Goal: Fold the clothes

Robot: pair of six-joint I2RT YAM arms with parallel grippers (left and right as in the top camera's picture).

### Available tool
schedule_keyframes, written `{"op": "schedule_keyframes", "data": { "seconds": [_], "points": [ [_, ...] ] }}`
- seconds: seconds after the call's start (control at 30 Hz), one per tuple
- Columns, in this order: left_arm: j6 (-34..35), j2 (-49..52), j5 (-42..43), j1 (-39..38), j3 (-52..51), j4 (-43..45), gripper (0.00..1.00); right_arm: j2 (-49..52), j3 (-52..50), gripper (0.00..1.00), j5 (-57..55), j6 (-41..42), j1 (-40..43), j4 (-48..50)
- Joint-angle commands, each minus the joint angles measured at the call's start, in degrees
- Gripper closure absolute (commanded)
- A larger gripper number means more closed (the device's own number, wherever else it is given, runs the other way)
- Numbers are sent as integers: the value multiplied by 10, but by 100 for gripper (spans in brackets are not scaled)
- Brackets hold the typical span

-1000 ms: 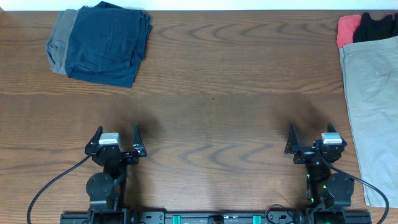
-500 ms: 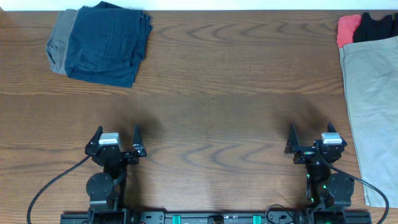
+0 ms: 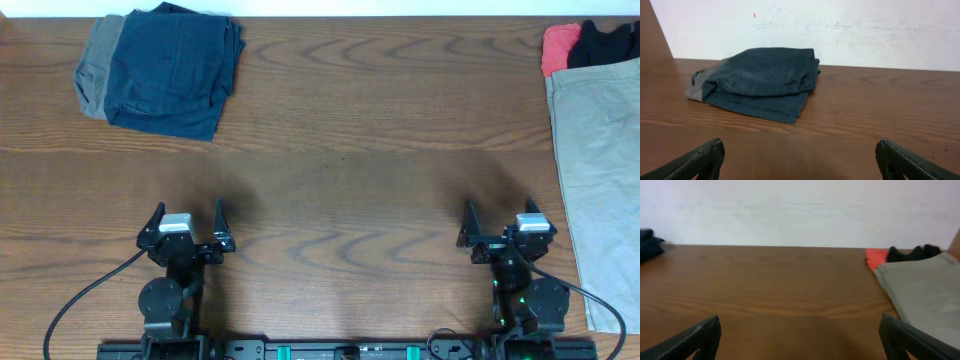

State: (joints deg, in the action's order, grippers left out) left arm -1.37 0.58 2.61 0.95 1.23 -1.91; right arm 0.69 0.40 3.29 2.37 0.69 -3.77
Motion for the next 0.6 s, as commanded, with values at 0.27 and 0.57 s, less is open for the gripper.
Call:
{"op": "schedule_keyframes", "data": {
  "seconds": [0.27, 0.57],
  "points": [
    [-3, -3, -7, -2, -10, -21, 2, -3, -1, 1, 351, 588, 0, 12],
    [-3, -3, -7, -2, -10, -21, 2, -3, 10, 1, 379, 576, 1, 278]
  ]
}}
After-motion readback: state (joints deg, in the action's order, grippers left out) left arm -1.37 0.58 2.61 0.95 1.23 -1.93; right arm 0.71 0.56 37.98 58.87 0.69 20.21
